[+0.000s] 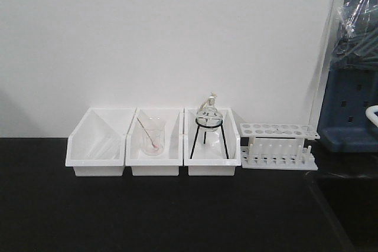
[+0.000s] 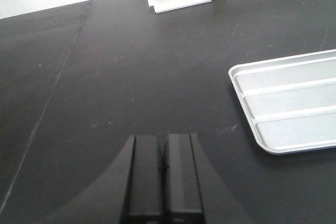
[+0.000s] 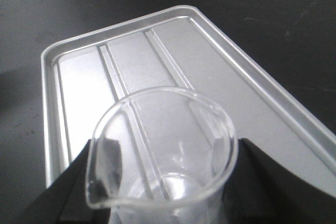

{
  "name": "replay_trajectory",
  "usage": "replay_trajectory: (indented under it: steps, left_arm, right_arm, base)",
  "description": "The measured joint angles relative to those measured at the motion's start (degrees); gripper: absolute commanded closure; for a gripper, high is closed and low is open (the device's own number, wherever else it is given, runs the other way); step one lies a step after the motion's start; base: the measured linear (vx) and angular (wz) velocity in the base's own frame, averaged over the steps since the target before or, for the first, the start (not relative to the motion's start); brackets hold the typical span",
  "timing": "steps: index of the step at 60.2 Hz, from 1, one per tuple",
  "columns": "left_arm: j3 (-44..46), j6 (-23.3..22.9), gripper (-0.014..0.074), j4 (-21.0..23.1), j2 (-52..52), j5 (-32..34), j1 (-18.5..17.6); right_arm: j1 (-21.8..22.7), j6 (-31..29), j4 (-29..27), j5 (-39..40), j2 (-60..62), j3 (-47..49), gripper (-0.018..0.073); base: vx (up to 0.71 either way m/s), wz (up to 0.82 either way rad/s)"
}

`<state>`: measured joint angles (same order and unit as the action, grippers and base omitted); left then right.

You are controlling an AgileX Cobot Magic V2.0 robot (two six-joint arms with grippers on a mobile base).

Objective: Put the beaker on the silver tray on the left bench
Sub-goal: 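Lower the held beaker with the right gripper onto the silver tray, then open the right gripper and lift it away from the beaker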

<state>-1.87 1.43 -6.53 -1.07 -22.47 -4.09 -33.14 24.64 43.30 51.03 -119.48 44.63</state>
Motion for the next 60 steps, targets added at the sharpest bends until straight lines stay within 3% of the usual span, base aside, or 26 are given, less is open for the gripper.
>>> replay_trajectory:
  steps: [7, 22, 30, 45, 60]
  left_arm:
    - [0.0, 0.0, 0.0595, 0.0, 0.0, 0.0, 0.0]
    - [0.0, 0.0, 0.0595, 0.0, 0.0, 0.0, 0.0]
    - [0.0, 0.0, 0.0595, 0.0, 0.0, 0.0, 0.0]
    - [0.0, 0.0, 0.0595, 0.0, 0.0, 0.0, 0.0]
    - [0.0, 0.0, 0.0595, 0.0, 0.0, 0.0, 0.0]
  right_arm:
    - [0.0, 0.0, 0.0, -0.1, 0.0, 0.0, 0.0330]
    - [0.0, 0.0, 0.0, -0.1, 0.0, 0.1, 0.0002]
    - [0.0, 0.0, -1.2, -0.2, -0.4, 0.1, -0.0094]
    - [0.0, 0.0, -4.3, -0.9, 1.9, 0.1, -0.0091]
    - [0.0, 0.0, -4.5, -2.3, 13.0, 0.1, -0.0024]
  base:
    - [0.00, 0.00]
    - [0.00, 0.00]
    - [0.00, 0.00]
    - [0.00, 0.00]
    - [0.00, 0.00]
